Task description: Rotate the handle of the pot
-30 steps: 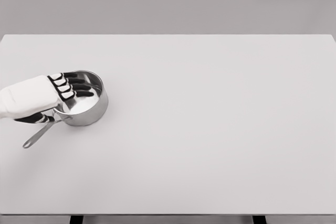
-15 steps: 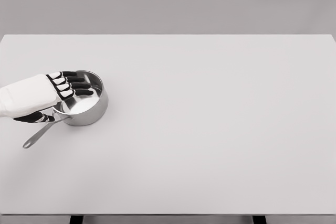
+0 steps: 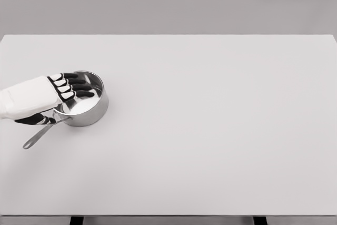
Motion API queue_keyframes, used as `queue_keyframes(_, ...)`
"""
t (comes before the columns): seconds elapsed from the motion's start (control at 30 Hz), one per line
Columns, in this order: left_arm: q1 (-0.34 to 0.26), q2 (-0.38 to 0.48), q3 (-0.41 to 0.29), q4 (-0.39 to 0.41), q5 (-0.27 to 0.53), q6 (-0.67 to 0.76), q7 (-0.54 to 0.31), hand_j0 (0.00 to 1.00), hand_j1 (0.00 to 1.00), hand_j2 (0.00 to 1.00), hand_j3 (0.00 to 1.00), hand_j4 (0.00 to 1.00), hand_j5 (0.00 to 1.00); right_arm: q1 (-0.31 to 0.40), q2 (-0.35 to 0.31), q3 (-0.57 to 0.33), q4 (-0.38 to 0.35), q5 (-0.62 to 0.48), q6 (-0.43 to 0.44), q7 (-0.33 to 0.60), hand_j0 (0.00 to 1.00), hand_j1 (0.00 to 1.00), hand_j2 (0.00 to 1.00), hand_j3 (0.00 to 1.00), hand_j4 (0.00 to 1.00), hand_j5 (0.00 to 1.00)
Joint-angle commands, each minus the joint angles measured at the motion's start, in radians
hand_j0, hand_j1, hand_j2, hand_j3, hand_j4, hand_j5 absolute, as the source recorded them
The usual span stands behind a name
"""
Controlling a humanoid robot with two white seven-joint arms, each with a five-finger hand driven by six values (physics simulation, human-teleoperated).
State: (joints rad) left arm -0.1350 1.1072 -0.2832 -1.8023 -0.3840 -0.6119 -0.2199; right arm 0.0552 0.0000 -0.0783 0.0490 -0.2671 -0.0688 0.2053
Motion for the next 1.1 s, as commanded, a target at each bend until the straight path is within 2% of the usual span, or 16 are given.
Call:
queue_keyframes(0.0, 0.0, -0.003, -0.001, 0.0, 0.017, 0.001, 0.001, 1.0, 1.0, 1.0, 1.0, 1.0, 1.0, 0.0, 0.0, 0.0, 0.0, 0.0, 0.0, 0.0, 1.0, 1.0, 1.0, 1.0, 1.0, 1.0)
queue_keyframes(0.13, 0.008, 0.0, -0.004, 0.0, 0.053, 0.001, 0.001, 1.0, 1.0, 1.0, 1.0, 1.0, 1.0, 0.0, 0.0, 0.0, 0.0, 0.0, 0.0, 0.0, 1.0, 1.0, 1.0, 1.0, 1.0, 1.0)
queue_keyframes(0.3, 0.035, 0.002, -0.002, 0.0, 0.06, 0.001, 0.001, 1.0, 1.0, 1.0, 1.0, 1.0, 1.0, 0.0, 0.0, 0.0, 0.0, 0.0, 0.0, 0.0, 1.0, 1.0, 1.0, 1.0, 1.0, 1.0)
queue_keyframes(0.53, 0.103, -0.009, -0.001, 0.001, 0.082, 0.001, 0.001, 1.0, 1.0, 1.0, 1.0, 1.0, 1.0, 0.0, 0.0, 0.0, 0.0, 0.0, 0.0, 0.0, 1.0, 1.0, 1.0, 1.0, 1.0, 1.0)
queue_keyframes(1.07, 0.124, -0.041, 0.039, 0.015, 0.019, 0.001, -0.001, 1.0, 1.0, 1.0, 1.0, 1.0, 1.0, 0.0, 0.0, 0.0, 0.0, 0.0, 0.0, 0.0, 1.0, 1.0, 1.0, 1.0, 1.0, 1.0)
